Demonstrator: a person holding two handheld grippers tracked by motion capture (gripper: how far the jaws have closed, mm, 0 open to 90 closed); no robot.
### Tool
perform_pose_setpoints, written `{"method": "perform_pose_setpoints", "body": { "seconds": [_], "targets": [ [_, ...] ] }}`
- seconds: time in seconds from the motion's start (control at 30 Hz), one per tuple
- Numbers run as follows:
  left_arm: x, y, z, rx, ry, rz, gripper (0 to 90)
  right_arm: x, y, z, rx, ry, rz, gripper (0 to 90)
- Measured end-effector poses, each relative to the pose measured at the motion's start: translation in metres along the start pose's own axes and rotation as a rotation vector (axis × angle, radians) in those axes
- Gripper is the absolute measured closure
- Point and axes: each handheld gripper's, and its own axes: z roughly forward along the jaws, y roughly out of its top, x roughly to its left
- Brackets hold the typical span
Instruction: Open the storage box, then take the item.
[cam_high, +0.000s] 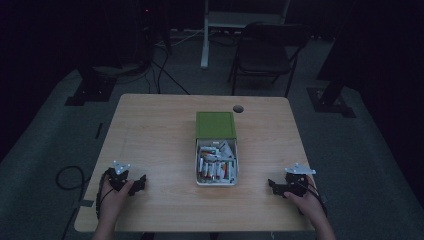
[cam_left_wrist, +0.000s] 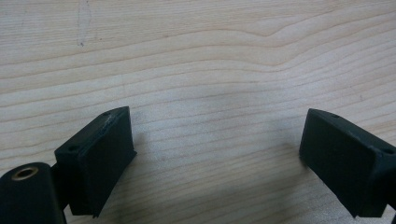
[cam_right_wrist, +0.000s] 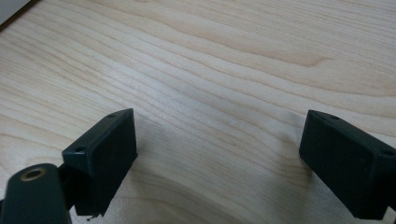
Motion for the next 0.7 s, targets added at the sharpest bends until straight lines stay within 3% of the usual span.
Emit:
{"method": "perform_pose_setpoints", "body": {
  "seconds": [0.7],
  "targets": [
    [-0.0006, 0.0029, 0.0039, 0.014, -0.006, 0.008, 4.0, 0.0077, 0.0028, -0.001, 0.02, -0.005, 0.003, 13.3]
  ]
}}
